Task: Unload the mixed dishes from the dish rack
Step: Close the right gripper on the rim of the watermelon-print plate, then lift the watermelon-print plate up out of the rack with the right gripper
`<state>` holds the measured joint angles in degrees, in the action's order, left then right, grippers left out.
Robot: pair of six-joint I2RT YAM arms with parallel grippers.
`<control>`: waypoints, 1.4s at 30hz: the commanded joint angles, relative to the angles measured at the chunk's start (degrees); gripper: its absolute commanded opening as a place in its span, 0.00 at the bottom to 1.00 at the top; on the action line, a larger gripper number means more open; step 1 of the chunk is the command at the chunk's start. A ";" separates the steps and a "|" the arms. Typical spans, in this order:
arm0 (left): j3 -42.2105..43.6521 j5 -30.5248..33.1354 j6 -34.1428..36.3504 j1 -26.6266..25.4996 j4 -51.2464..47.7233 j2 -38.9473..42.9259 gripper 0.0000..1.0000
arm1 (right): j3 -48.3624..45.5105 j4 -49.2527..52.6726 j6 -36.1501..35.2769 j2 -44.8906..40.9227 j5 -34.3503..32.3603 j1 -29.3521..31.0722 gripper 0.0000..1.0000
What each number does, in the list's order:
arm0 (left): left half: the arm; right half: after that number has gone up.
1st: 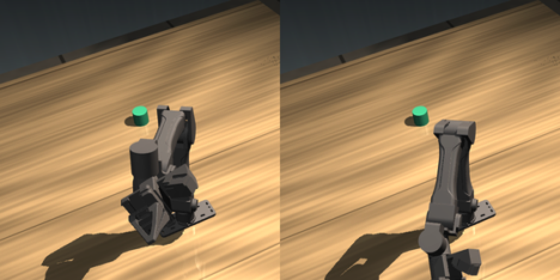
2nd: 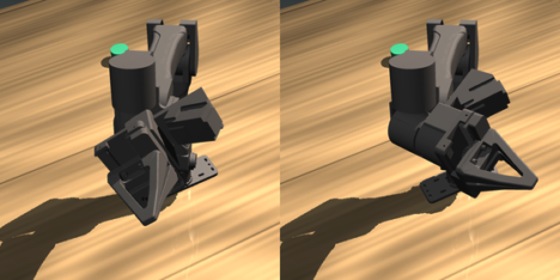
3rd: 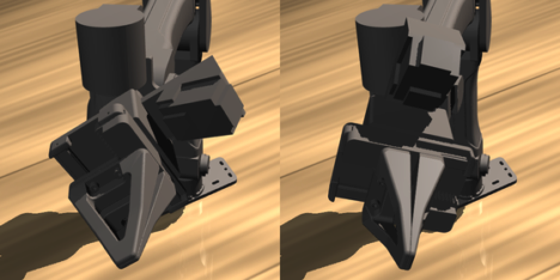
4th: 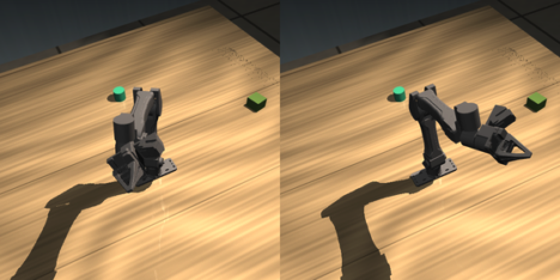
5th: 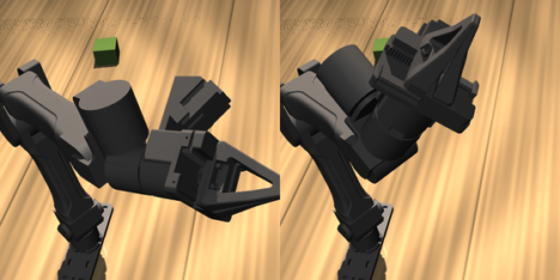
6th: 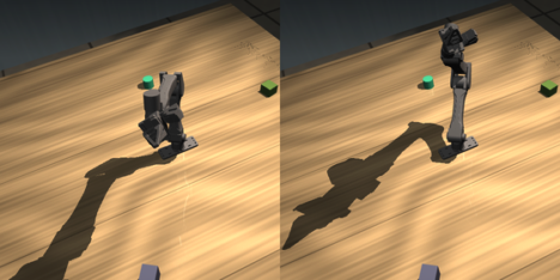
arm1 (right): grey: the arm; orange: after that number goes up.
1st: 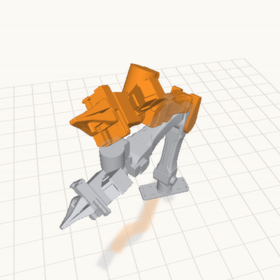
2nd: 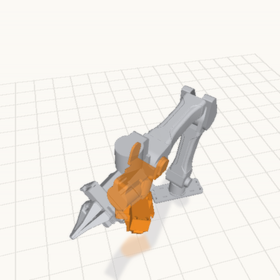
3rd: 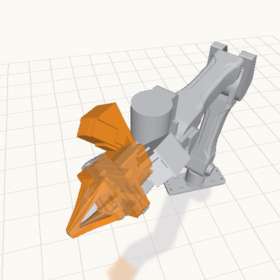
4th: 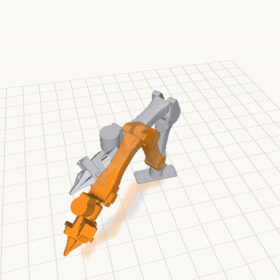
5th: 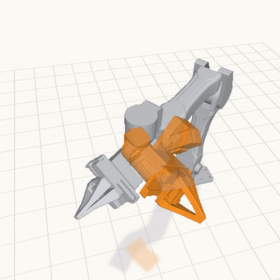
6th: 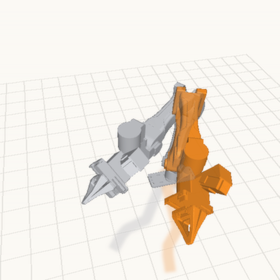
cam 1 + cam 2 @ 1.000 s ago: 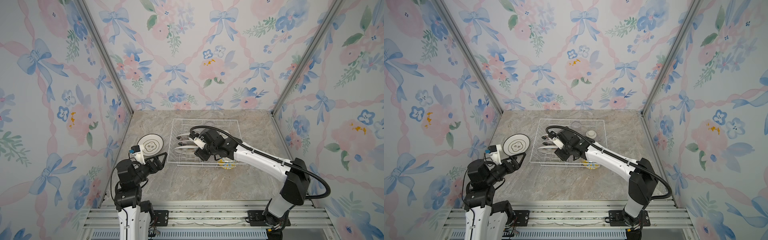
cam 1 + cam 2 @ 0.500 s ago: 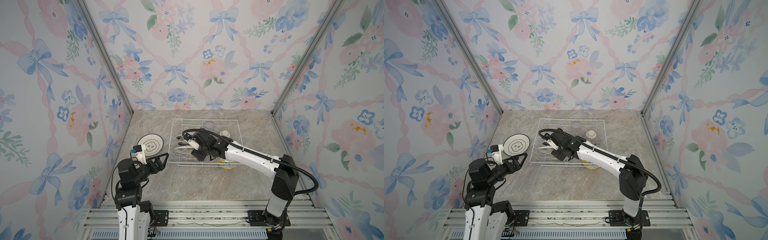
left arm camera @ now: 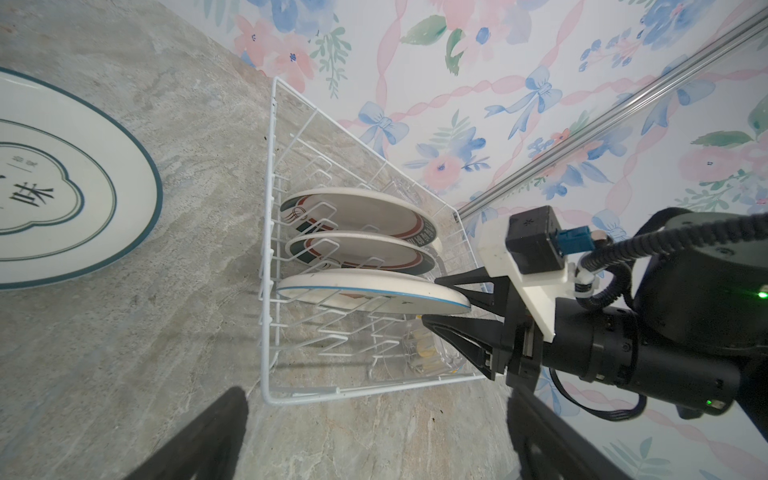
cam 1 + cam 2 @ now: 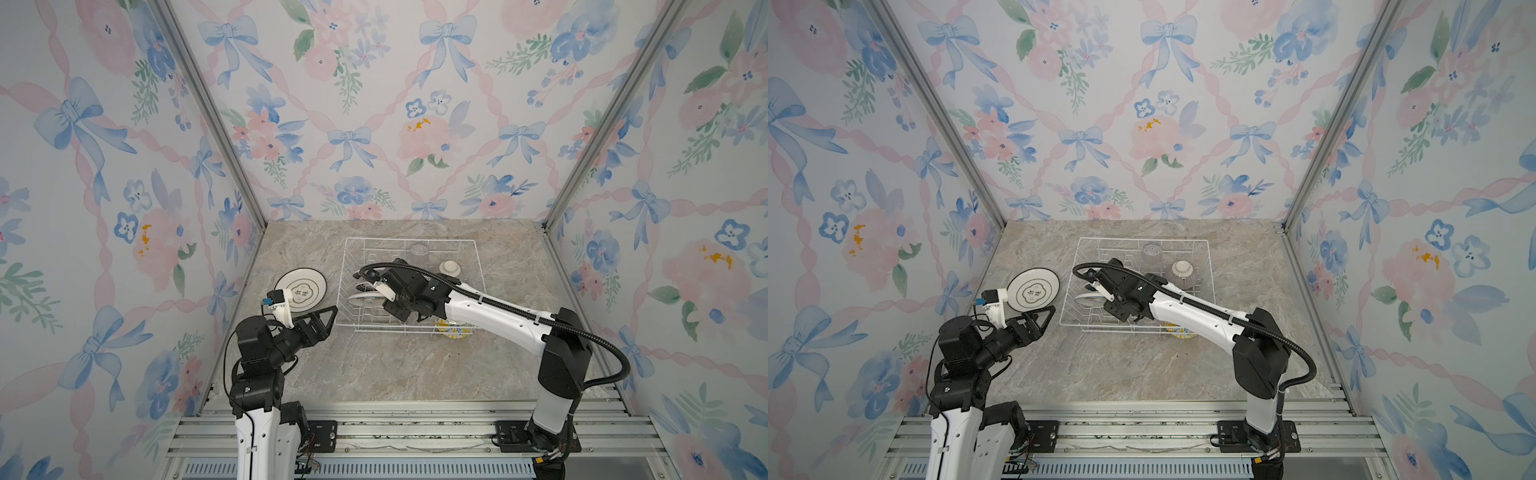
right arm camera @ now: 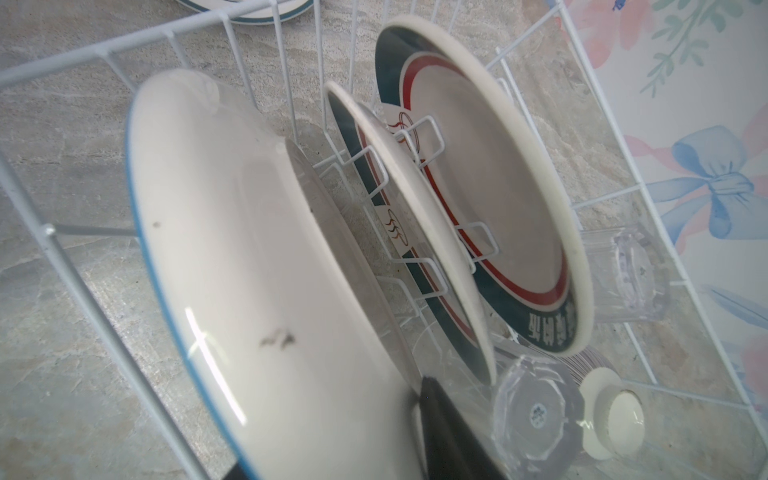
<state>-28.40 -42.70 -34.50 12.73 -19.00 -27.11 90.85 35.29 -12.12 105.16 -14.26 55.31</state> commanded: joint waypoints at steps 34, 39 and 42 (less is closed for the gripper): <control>0.72 -0.54 1.19 -0.33 0.02 -0.35 0.98 | -0.89 -1.68 -5.09 -5.91 -4.33 2.86 0.06; 0.72 -0.39 1.14 -0.33 0.02 -0.23 0.98 | -1.28 -3.49 -5.46 -7.78 -7.45 2.79 0.00; 0.72 -0.50 0.97 -0.30 0.02 -0.37 0.98 | -1.08 -4.24 -5.15 -8.72 -7.98 2.78 0.00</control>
<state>-28.23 -42.70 -34.50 12.73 -19.00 -27.33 89.19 33.85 -20.47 100.71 -22.39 56.86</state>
